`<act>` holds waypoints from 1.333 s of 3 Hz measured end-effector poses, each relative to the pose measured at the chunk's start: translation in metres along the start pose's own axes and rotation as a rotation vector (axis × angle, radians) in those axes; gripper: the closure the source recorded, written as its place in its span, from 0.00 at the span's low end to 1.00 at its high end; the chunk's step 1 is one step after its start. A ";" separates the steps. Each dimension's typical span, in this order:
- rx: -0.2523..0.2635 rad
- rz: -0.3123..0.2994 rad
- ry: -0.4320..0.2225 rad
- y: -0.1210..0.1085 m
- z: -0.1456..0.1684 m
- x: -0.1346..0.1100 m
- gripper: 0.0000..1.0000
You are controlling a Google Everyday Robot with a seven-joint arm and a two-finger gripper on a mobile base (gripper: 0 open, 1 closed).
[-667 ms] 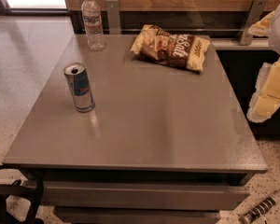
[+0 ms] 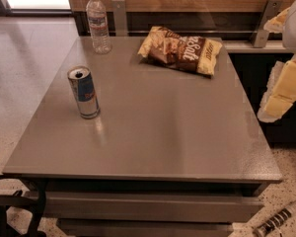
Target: Pick brown chip bag
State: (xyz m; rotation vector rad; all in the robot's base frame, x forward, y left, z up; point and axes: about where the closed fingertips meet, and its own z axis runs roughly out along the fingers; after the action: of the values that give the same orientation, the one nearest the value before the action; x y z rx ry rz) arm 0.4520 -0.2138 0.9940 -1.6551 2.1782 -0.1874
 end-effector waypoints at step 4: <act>0.341 0.082 -0.156 -0.137 0.041 -0.064 0.00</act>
Offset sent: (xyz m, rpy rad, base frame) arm 0.1448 0.0064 0.0590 0.0026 -0.4722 -0.1340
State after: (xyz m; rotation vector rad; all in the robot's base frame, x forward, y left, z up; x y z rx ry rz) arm 0.6041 -0.1879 1.0179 -1.3434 1.9649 -0.3707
